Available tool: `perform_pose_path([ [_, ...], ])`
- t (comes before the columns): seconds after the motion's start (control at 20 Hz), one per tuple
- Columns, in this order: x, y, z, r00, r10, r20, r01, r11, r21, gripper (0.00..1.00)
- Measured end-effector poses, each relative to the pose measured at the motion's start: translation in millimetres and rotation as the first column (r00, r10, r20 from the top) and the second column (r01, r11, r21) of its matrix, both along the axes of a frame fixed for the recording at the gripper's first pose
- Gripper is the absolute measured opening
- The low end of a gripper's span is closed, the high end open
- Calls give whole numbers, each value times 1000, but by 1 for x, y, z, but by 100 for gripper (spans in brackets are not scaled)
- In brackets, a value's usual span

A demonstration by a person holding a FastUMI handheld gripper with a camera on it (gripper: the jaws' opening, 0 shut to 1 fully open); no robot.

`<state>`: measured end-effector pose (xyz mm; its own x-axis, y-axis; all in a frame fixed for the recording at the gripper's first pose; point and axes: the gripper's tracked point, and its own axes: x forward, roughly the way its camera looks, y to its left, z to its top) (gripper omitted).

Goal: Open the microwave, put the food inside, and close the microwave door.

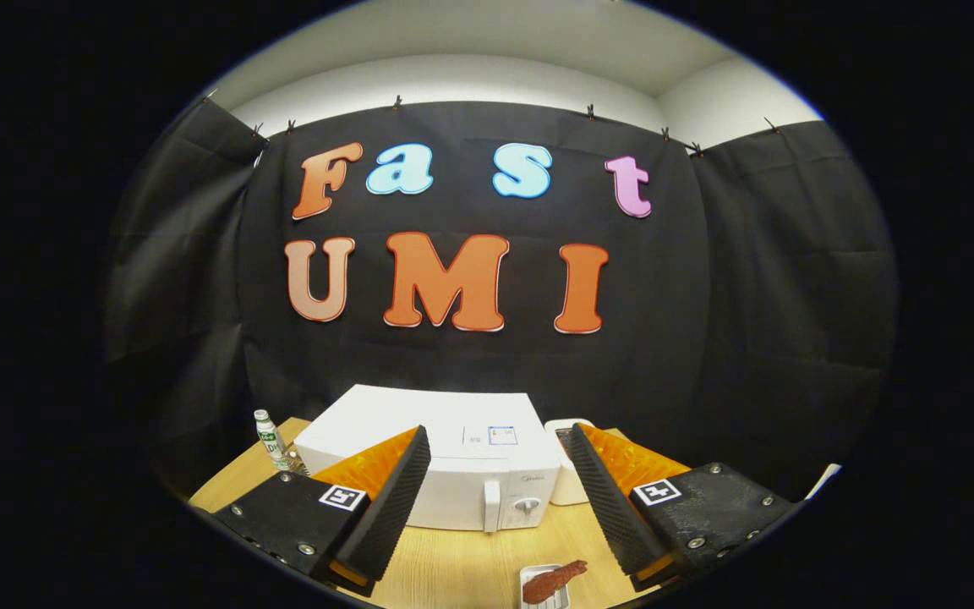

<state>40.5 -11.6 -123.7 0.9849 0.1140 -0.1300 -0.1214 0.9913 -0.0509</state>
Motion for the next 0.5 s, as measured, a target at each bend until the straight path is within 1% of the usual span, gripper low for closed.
perform_pose_path([
  [0.25, 28, 2, -76, 993, 12, -114, -15, 1000, -26, 99],
  [0.5, 56, 2, -159, 969, 19, -245, -29, 999, -36, 98],
])
